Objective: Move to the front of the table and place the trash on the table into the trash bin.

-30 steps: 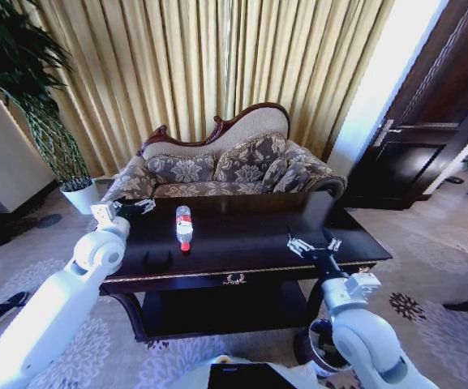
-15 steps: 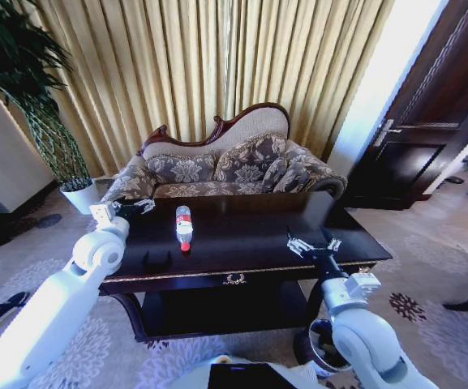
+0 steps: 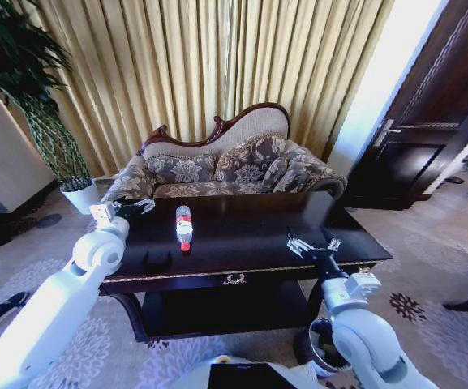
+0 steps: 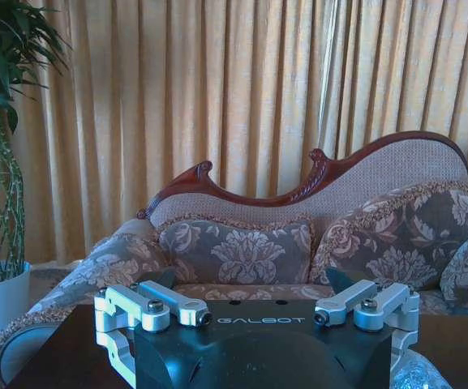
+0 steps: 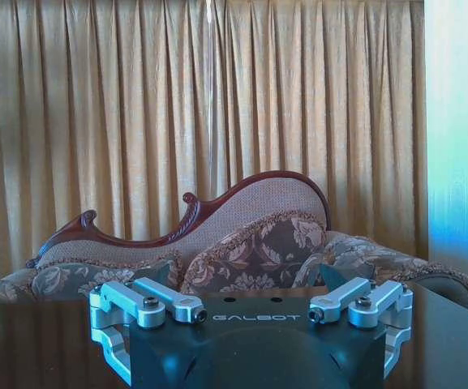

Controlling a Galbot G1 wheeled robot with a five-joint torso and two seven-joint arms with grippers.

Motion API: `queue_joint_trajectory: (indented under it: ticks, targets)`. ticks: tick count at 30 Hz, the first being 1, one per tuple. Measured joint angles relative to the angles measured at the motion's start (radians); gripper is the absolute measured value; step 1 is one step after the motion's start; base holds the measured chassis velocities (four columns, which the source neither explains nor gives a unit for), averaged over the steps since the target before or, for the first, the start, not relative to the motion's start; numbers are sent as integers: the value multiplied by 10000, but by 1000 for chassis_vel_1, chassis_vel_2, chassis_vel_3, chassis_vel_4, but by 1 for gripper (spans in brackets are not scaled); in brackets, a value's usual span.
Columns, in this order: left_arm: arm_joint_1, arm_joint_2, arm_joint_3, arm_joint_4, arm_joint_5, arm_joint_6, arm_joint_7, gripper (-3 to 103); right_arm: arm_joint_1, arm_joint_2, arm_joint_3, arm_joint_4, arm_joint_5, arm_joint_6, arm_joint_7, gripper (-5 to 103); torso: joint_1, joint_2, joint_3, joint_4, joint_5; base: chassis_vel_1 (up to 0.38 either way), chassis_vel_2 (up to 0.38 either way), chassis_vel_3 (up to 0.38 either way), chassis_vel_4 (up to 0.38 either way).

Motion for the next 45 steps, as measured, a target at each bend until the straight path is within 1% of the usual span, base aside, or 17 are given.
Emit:
queue_joint_trajectory:
  ticks: [13,14,15,16,17,18,19,20,21,22,24,27,31,36,38,42,45]
  targets:
    - [10,4,-10,-12,-24,25,-8,100,1,0,4,0,12,-3,-1,100,0,1,0,-1,0,0,0,0,0]
    - [324,208,-271,-552,-371,506,-58,100,76,48,214,6,272,-94,59,100,2,1,1,-8,-4,0,0,0,0]
    - [324,208,-271,-552,-371,506,-58,100,76,48,214,6,272,-94,59,100,2,1,1,-8,-4,0,0,0,0]
    - [686,339,-646,-931,-478,641,14,100,112,52,268,26,383,-139,119,100,2,1,0,-6,1,0,0,0,0]
    - [1270,458,-1234,-1243,-547,781,180,100,155,33,312,41,529,-194,193,100,1,1,1,3,5,0,0,0,0]
    - [1728,508,-1710,-1430,-564,808,319,100,187,-6,345,61,604,-225,232,100,0,1,0,9,2,0,0,0,0]
    - [1728,508,-1710,-1430,-564,808,319,100,187,-6,345,61,604,-225,232,100,0,1,0,9,2,0,0,0,0]
    - [2074,531,-2092,-1556,-570,815,420,100,194,-32,362,75,633,-237,247,100,0,1,0,6,-1,0,0,0,0]
    - [2198,536,-2232,-1598,-573,815,456,100,196,-45,371,78,646,-241,254,100,0,2,-1,7,-1,0,0,0,0]
    - [2614,546,-2694,-1752,-575,815,558,100,198,-68,388,99,665,-246,269,100,-1,2,-1,3,0,0,0,0,0]
    - [2934,552,-3019,-1884,-580,812,610,100,203,-72,386,114,668,-248,274,100,0,2,-1,0,-2,0,0,0,0]
    - [3116,562,-3225,-1998,-589,805,628,100,220,-63,334,126,660,-249,276,100,0,1,0,0,0,0,0,0,0]
    - [3077,635,-3214,-2062,-624,800,625,100,213,-72,318,174,658,-250,276,100,0,1,-1,0,0,0,0,0,0]
    - [2527,777,-2499,-1998,-707,791,385,100,115,-102,483,282,669,-250,279,100,0,2,-1,-1,0,0,0,0,0]
    - [2293,797,-2190,-1942,-728,788,279,100,72,-104,547,312,674,-250,282,100,1,1,0,-5,0,0,0,0,0]
    - [2239,803,-2109,-1929,-733,783,246,100,61,-103,559,318,676,-250,283,100,1,0,0,1,0,0,0,0,0]
    - [2235,805,-2100,-1928,-733,780,238,100,58,-104,561,321,676,-250,284,100,0,0,-1,1,0,0,0,0,0]
